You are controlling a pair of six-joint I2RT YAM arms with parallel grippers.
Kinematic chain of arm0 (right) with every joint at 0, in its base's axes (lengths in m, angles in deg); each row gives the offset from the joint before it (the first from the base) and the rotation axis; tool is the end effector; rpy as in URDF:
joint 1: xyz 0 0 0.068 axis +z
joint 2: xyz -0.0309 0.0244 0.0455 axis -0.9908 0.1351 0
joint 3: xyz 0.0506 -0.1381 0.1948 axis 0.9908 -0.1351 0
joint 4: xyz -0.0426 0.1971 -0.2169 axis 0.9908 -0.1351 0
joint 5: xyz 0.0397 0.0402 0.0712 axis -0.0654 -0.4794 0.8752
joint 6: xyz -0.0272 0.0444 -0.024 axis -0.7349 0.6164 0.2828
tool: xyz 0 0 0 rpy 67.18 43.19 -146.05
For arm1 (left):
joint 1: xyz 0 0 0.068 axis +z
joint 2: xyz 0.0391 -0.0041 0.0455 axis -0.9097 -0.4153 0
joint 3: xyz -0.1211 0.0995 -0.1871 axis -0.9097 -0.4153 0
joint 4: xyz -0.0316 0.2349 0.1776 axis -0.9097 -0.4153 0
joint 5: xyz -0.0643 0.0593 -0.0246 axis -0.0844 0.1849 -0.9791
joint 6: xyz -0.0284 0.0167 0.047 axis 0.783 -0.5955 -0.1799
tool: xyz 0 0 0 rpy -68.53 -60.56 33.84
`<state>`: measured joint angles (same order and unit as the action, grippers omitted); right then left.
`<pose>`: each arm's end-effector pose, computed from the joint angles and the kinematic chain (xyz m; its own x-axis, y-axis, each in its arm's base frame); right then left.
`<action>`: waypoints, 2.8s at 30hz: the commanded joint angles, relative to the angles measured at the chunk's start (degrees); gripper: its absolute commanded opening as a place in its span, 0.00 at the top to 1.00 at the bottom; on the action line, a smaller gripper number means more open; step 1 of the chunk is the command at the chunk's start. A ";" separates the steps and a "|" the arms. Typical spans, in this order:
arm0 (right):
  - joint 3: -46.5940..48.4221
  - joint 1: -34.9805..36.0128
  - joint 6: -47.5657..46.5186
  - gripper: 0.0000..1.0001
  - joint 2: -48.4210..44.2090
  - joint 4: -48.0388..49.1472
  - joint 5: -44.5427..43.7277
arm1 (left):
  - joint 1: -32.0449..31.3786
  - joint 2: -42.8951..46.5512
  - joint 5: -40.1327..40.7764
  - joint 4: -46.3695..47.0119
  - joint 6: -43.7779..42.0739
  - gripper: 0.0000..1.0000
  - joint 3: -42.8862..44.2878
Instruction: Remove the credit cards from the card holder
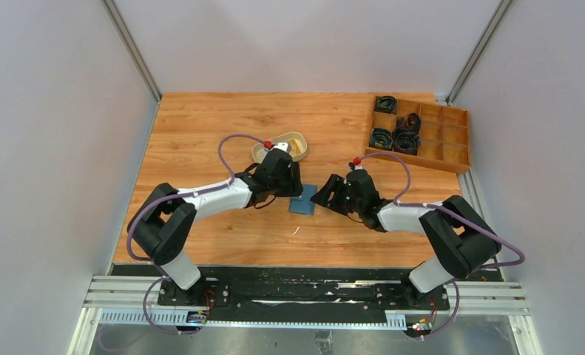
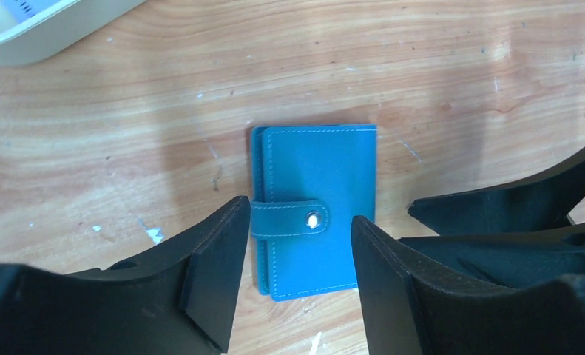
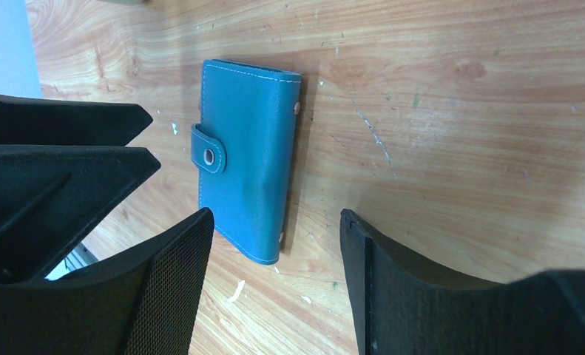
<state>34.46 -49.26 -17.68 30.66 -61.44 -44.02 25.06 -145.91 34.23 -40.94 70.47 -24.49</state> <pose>0.2568 0.1753 0.0887 -0.7712 0.4108 -0.4863 -0.1067 0.6697 0.7349 0.2835 -0.2353 0.1320 -0.7654 -0.1382 -0.6285 0.1476 0.9129 -0.3805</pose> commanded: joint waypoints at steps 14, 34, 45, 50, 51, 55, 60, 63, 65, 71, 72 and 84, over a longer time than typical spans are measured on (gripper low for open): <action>-1.56 -0.45 0.90 0.33 1.38 -2.77 0.85 | -2.57 -8.07 0.35 -11.19 -4.44 0.49 7.87; -2.33 -0.41 1.25 0.33 2.28 -2.11 1.88 | -7.27 -13.41 4.66 -14.37 -5.58 0.58 10.76; -3.88 -0.45 1.48 0.33 2.09 -0.97 1.75 | -7.32 -12.07 4.78 -12.72 -6.70 1.00 8.68; -4.46 -0.44 2.18 0.33 2.90 0.81 2.17 | -7.31 -8.23 3.72 -7.71 -8.67 1.00 4.58; -4.41 -0.40 2.21 0.33 3.16 0.97 2.14 | -7.28 -7.31 3.49 -6.57 -9.09 1.00 3.42; -4.60 -0.45 1.95 0.33 3.41 1.34 1.70 | -7.32 -1.96 1.42 0.17 -10.94 1.00 -1.94; -5.01 -0.45 1.14 0.32 2.39 0.39 0.90 | -7.30 3.88 1.99 8.30 -9.85 1.00 -9.39; -4.05 -0.35 -2.48 0.32 -0.22 -3.92 -1.30 | -7.31 5.04 3.46 9.24 -8.32 0.85 -11.53; -1.73 1.02 -7.78 0.32 -3.44 -10.83 -6.07 | -7.32 5.00 4.53 9.28 -6.91 0.74 -12.52; 7.80 8.44 -26.28 0.29 -10.11 -25.72 -21.58 | -7.32 4.39 9.05 8.17 -1.46 0.62 -15.00; 8.95 10.00 -29.60 0.28 -10.20 -26.79 -23.68 | -7.32 4.42 10.03 7.61 -0.48 0.61 -15.30; 13.94 20.11 -35.44 0.28 -3.69 -27.08 -26.32 | -7.32 10.31 16.49 3.49 5.81 0.66 -19.49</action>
<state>46.56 -30.40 -51.32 25.83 -85.88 -68.08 18.11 -137.67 46.65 -34.73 73.80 -42.57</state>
